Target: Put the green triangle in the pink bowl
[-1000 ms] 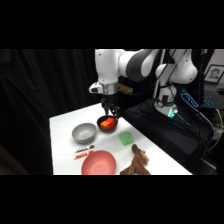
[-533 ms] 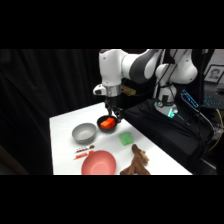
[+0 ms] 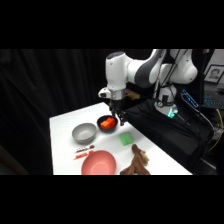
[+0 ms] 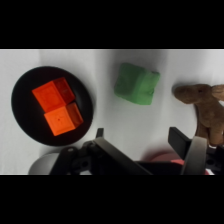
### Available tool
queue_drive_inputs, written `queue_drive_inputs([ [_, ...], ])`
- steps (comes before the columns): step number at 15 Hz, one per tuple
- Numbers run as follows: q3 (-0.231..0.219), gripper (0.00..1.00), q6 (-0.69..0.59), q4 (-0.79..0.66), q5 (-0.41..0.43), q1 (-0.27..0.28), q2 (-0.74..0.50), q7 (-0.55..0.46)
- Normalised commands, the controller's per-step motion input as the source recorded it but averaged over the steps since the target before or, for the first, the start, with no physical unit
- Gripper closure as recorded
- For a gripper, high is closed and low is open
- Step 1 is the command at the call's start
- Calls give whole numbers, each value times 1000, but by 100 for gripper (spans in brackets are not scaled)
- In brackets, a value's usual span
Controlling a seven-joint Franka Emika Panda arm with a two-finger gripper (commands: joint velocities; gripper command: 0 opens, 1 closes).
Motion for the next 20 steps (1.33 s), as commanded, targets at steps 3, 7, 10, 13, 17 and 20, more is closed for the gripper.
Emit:
queue_drive_inputs([
  [3,29,0,271,-282,117,16,-195,94],
  [7,36,0,254,-261,106,28,-180,89],
  [10,38,0,252,-232,120,37,-147,66],
  [13,41,0,273,-182,183,44,-67,33],
  [17,30,0,313,-112,172,43,49,56],
  [20,8,0,318,-22,75,38,171,120],
])
